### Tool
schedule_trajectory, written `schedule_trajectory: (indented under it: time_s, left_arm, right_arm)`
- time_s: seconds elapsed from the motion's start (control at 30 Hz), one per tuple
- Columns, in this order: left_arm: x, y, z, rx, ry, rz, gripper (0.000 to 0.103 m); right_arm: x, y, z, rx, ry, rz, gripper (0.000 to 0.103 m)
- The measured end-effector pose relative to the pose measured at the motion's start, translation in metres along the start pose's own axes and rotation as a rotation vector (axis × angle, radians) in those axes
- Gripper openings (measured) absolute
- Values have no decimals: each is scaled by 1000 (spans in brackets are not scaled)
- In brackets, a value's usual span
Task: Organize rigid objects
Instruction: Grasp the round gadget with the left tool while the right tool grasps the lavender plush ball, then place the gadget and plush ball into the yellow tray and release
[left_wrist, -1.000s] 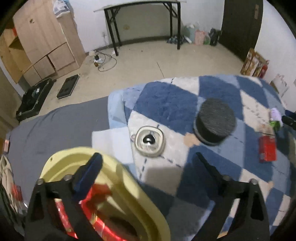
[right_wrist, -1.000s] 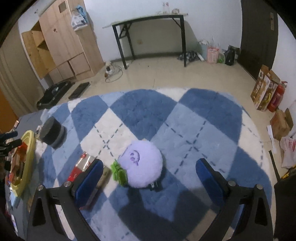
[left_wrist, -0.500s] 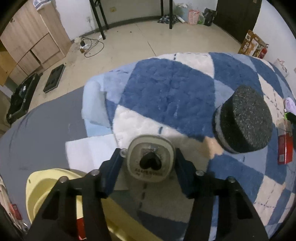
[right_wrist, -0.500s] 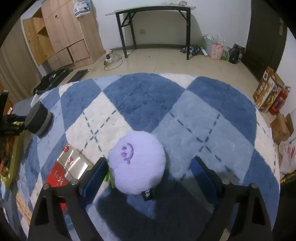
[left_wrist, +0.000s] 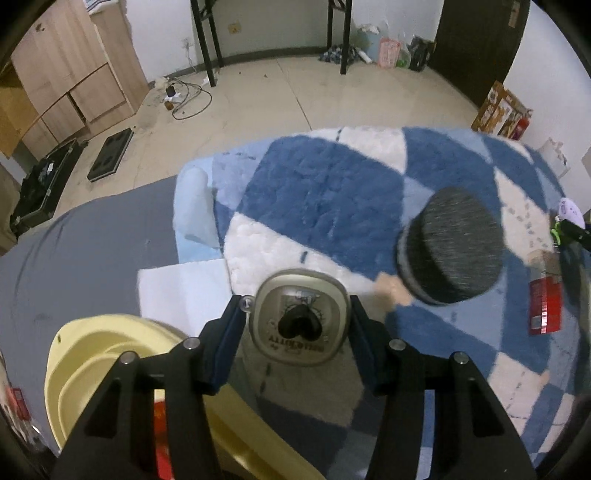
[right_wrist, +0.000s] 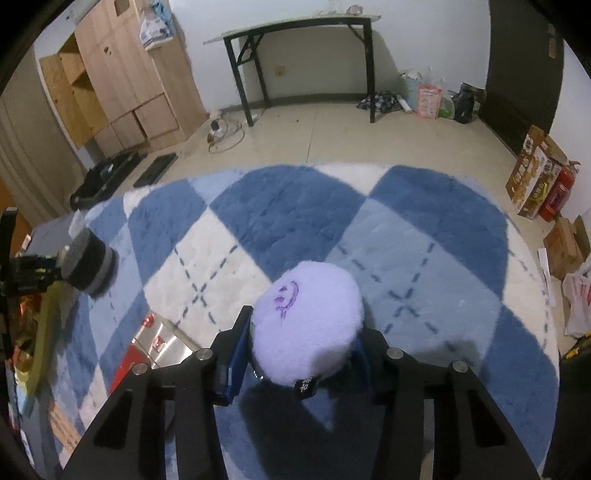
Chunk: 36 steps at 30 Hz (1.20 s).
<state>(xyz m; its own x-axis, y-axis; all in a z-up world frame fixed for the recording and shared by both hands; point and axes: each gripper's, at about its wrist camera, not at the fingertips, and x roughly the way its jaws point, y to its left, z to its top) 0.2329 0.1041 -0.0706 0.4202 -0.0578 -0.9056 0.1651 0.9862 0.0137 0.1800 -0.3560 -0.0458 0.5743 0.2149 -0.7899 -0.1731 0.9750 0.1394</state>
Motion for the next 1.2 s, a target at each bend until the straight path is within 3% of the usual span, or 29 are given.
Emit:
schedule_trajectory:
  time_s: [0.17, 0.3, 0.47, 0.63, 0.8, 0.93, 1.2]
  left_arm:
    - [-47, 4, -10, -59, -78, -34, 56]
    - [-94, 27, -26, -146, -157, -40, 56]
    - [-155, 68, -76, -245, -207, 29, 56]
    - [-185, 120, -124, -339, -217, 143, 56]
    - [-174, 167, -158, -450, -201, 173, 56]
    - [-144, 190, -172, -507, -159, 126, 56]
    - [-105, 203, -173, -505, -129, 60, 56]
  right_arm:
    - [-30, -4, 1, 29, -60, 16, 47]
    - [-54, 22, -1, -43, -105, 46, 47]
    - [-79, 97, -7, -163, -123, 189, 47]
    - [-101, 194, -20, -297, -114, 354, 47]
    - [-100, 278, -26, -379, -69, 454, 47]
    - [-71, 338, -13, -401, 4, 510, 47]
    - [26, 433, 39, -455, 160, 483, 47]
